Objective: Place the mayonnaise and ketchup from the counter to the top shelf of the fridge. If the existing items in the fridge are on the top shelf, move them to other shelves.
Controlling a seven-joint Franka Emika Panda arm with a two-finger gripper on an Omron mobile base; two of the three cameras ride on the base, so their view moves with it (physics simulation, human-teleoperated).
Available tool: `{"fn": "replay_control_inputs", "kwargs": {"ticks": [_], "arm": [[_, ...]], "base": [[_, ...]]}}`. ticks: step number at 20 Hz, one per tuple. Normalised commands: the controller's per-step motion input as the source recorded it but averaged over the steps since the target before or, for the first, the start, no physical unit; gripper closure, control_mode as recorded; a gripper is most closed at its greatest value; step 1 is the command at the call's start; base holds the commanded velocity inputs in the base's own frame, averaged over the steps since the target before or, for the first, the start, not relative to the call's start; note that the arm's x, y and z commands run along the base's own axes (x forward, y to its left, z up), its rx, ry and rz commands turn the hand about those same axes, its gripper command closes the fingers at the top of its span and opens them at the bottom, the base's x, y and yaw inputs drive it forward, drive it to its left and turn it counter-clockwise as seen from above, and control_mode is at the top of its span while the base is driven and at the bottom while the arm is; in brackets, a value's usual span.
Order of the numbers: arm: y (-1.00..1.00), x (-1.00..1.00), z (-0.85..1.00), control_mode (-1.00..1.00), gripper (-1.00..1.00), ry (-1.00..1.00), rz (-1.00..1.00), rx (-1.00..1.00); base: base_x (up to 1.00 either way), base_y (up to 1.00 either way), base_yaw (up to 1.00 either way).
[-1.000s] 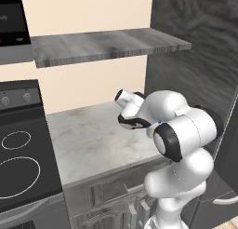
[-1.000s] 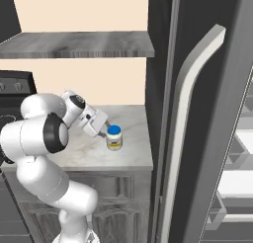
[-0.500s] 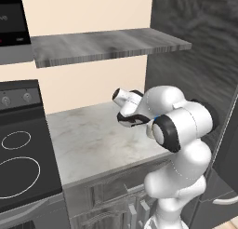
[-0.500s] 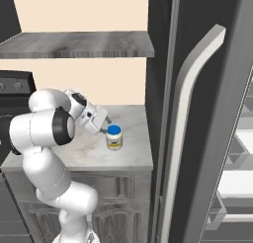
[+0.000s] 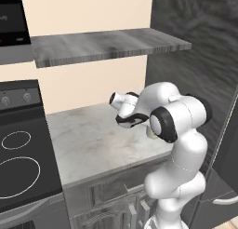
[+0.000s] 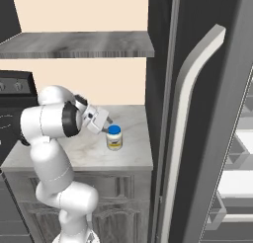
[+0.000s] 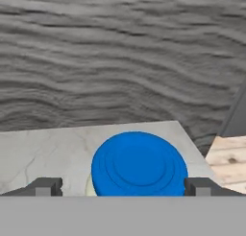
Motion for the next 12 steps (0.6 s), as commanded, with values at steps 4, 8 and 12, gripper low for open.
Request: {"fn": "replay_control_inputs", "kwargs": {"ticks": [4, 8, 12], "arm": [[0.0, -0.02, -0.21, -1.0, -1.0, 0.05, 0.02, -0.1], [0.0, 0.0, -0.05, -1.0, -1.0, 0.05, 0.01, -0.07], [-0.02, -0.09, -0.22, -1.0, -1.0, 0.05, 0.01, -0.09]], "base": [[0.0, 0.0, 0.0], [0.0, 0.0, 0.0], [0.0, 0.0, 0.0]]}}
